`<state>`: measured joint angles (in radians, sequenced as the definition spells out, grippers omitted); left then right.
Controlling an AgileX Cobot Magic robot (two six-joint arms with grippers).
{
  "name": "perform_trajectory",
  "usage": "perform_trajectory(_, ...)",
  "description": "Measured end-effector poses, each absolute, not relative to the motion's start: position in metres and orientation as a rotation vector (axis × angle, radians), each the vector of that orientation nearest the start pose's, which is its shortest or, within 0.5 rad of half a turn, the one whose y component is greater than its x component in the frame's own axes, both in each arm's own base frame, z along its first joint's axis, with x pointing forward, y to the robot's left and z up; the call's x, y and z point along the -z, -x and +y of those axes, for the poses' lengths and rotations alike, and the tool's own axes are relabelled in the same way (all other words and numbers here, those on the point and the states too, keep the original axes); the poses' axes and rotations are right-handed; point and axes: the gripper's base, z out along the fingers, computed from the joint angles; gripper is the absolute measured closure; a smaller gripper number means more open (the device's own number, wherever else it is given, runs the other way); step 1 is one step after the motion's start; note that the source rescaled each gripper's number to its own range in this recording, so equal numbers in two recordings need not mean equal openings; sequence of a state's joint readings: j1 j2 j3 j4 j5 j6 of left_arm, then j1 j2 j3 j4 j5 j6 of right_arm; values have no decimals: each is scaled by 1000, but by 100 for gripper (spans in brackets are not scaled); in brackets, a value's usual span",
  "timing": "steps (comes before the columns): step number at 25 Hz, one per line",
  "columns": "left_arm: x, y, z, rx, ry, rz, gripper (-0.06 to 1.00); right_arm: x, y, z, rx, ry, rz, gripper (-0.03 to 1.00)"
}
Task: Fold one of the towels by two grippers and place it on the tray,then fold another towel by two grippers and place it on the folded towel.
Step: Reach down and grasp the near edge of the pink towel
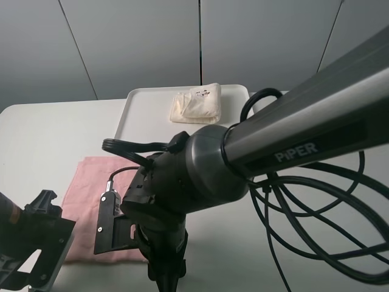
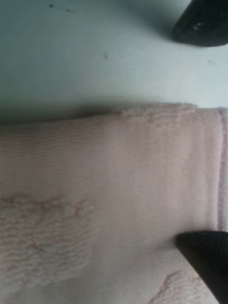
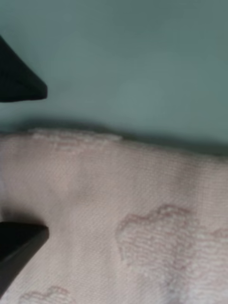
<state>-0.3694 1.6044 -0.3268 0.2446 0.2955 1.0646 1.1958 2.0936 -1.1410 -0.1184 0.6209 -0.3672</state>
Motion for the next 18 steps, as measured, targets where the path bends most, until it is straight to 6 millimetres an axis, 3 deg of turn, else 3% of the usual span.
perform_trajectory(4,-89,-161,-55,167,2359,-2146,-5,-82,-139,335,59,2229,2045,47)
perform_trajectory(11,-89,-161,-55,167,2359,-2146,-5,-81,-141,336,66,2231,2019,95)
perform_trajectory(18,-89,-161,-55,170,2362,-2141,-5,-80,-141,336,72,2236,2013,96)
